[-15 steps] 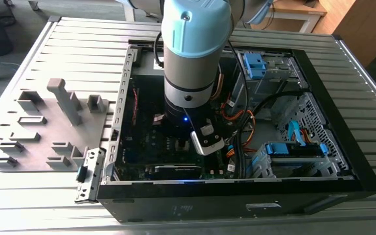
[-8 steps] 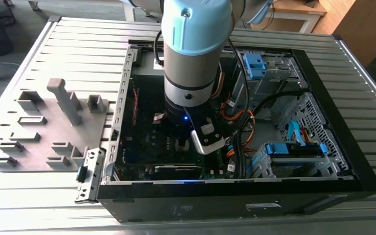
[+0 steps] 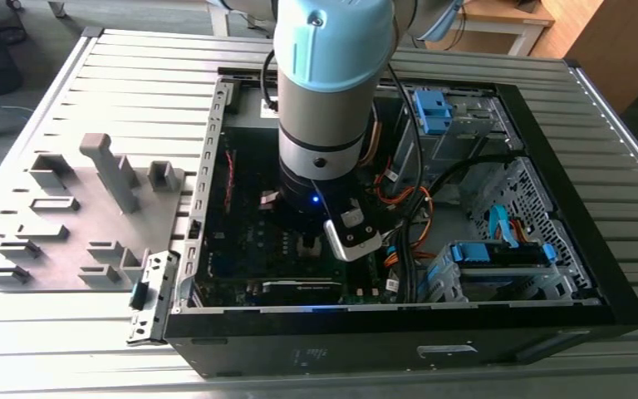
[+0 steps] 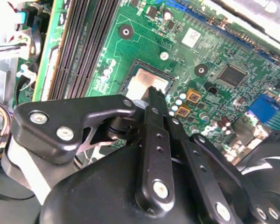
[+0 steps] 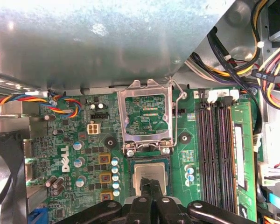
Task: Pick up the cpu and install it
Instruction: 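Place the cpu into insertion slot, then close the cpu cover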
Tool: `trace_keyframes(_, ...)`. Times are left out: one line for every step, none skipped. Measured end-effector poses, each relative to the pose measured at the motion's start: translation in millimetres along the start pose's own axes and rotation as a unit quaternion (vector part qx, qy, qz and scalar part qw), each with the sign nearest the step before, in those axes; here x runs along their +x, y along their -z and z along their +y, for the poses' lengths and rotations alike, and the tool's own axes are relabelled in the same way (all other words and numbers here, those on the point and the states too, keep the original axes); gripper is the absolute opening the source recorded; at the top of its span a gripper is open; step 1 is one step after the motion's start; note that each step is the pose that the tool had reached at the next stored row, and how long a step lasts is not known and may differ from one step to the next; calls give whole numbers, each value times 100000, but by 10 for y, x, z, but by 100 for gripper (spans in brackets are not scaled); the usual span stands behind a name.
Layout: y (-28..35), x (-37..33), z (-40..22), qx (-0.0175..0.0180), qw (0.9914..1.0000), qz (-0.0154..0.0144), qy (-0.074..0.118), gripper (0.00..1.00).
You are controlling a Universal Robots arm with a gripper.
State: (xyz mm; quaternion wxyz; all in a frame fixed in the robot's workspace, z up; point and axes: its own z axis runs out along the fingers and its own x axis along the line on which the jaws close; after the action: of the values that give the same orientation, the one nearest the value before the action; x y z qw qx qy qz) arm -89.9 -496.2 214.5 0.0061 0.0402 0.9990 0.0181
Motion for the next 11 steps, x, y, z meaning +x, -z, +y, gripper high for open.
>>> trace_keyframes(0,0,0,-7,100000,-3,0,11)
trace_keyframes(1,0,0,3,100000,-1,0,11)
trace_keyframes(3,0,0,7,100000,2,-2,11)
trace_keyframes(3,0,0,3,100000,-1,-2,11)
trace_keyframes(3,0,0,4,100000,0,-1,11)
trace_keyframes(96,-1,3,10,100000,3,-2,11)
trace_keyframes(97,-1,3,7,100000,2,-2,11)
trace_keyframes(99,-1,3,6,100000,0,0,11)
trace_keyframes(102,-1,3,7,100000,1,-2,11)
trace_keyframes(103,-1,4,7,100000,1,-1,11)
trace_keyframes(104,-1,3,9,100000,1,-2,11)
